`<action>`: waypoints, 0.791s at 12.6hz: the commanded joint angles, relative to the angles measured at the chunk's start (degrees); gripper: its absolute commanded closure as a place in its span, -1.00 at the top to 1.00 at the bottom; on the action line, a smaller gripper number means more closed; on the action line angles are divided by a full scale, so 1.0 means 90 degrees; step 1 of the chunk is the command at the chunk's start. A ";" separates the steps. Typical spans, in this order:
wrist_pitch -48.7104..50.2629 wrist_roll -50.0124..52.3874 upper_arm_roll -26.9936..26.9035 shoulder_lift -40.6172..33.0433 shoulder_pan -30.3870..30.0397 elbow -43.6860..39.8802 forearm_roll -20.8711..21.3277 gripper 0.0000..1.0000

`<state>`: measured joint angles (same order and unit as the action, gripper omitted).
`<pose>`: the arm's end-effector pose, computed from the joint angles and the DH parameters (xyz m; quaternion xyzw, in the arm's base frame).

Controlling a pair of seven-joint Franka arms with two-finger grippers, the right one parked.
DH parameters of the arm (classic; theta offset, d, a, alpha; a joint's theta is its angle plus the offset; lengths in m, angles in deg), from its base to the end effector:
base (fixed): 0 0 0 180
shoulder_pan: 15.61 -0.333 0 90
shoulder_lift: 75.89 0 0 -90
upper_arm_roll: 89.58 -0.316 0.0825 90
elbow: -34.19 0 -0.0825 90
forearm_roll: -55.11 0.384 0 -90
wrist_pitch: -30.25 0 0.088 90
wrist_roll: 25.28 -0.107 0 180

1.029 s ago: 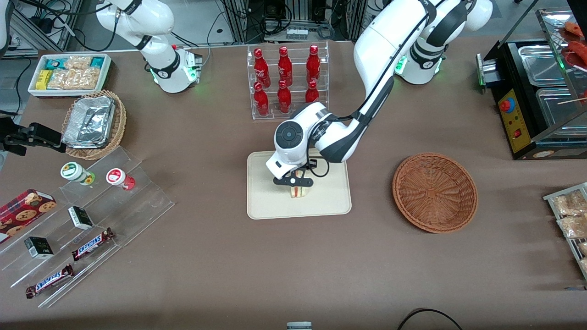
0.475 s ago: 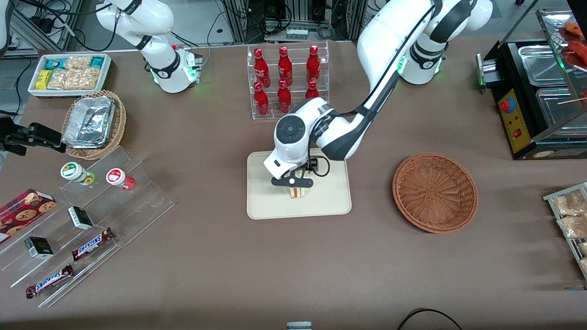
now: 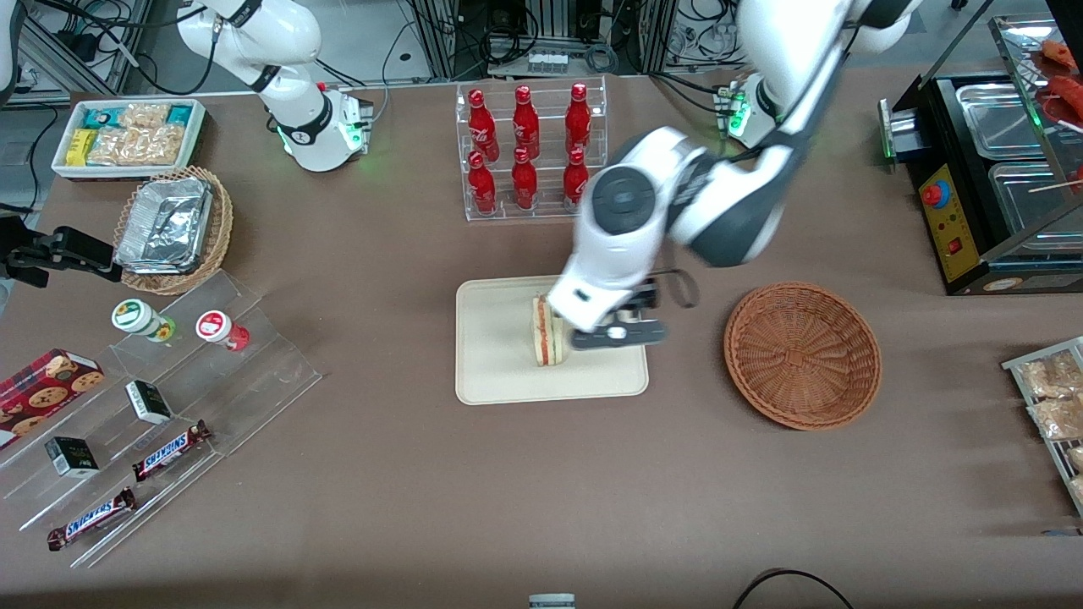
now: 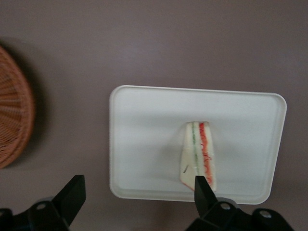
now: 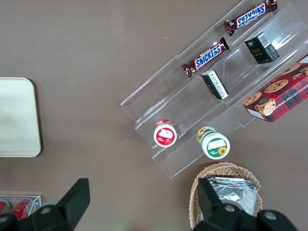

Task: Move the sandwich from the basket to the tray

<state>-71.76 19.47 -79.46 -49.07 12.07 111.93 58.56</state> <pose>0.5627 -0.4014 0.4540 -0.9978 -0.0623 0.0210 0.0044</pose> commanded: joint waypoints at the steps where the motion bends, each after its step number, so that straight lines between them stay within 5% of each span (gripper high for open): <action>1: 0.0649 0.0018 0.0057 -0.0770 -0.0583 0.0211 -0.0158 1.00; 10: 0.1782 -0.1347 0.0008 -0.1827 -0.1951 0.0425 -0.0051 1.00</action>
<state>-57.14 11.76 -79.75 -62.80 -2.10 113.59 58.06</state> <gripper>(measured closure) 0.000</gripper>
